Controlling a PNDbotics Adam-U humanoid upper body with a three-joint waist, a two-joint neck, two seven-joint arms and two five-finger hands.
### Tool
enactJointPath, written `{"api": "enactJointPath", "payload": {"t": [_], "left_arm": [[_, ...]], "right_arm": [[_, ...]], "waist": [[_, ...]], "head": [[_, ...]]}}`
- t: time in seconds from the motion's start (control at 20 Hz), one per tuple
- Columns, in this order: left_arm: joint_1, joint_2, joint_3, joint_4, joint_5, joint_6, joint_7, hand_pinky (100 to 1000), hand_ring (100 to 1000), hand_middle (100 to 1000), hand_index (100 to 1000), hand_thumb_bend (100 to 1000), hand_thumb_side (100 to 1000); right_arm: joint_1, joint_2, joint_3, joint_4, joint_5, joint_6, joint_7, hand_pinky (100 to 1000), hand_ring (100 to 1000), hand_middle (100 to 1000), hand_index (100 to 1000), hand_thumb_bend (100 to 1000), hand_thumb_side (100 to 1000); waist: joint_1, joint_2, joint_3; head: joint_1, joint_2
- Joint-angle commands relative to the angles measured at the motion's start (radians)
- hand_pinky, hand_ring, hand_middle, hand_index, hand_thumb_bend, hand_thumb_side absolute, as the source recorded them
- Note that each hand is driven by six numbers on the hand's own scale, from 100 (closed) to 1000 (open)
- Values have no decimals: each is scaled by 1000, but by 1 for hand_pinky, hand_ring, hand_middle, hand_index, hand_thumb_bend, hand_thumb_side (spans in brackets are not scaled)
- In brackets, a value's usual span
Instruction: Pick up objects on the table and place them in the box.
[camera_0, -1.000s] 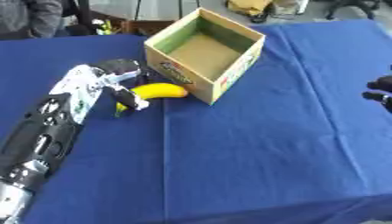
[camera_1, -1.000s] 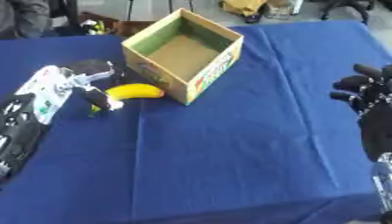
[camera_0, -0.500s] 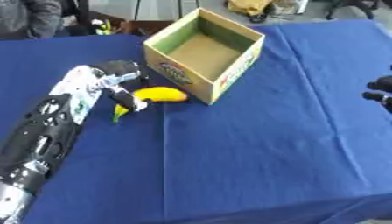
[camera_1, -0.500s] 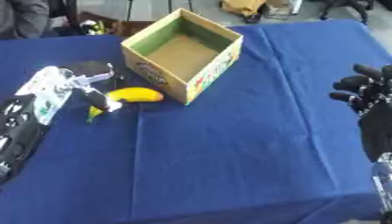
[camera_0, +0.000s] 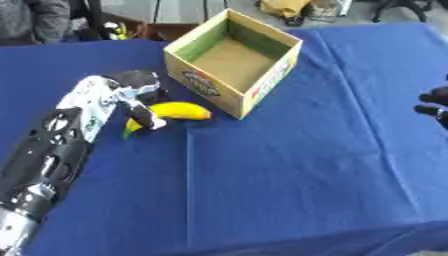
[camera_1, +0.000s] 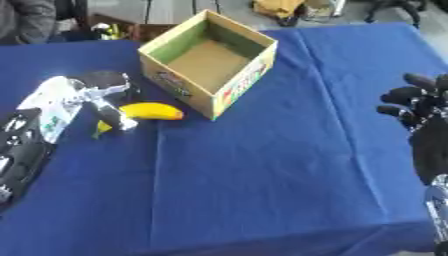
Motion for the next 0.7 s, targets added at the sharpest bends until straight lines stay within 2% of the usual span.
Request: {"api": "enactJointPath", "payload": {"t": [0.05, 0.15, 0.5, 0.7], "left_arm": [[-18, 13, 7, -4, -13, -8, 3, 505, 494, 516, 692, 504, 321], [-18, 12, 8, -2, -18, -8, 10, 488, 479, 498, 674, 476, 302], [-19, 16, 14, -5, -11, 2, 41, 442, 435, 442, 606, 277, 206], [-20, 29, 15, -20, 5, 6, 52, 425, 416, 418, 577, 214, 172]], "right_arm": [[-7, -17, -3, -11, -6, -2, 2, 648, 665, 577, 768, 100, 862], [-7, -17, -4, -11, -6, -3, 1, 648, 665, 577, 768, 100, 862], [-7, -17, -4, -11, -6, -3, 1, 648, 665, 577, 768, 100, 861], [-6, -18, -4, -10, -6, -3, 1, 648, 665, 577, 767, 100, 861]], "waist": [[-2, -16, -3], [-2, -16, -3], [-1, -17, -4], [0, -18, -3]], "head": [[1, 3], [0, 3], [-1, 2], [-2, 2]]}}
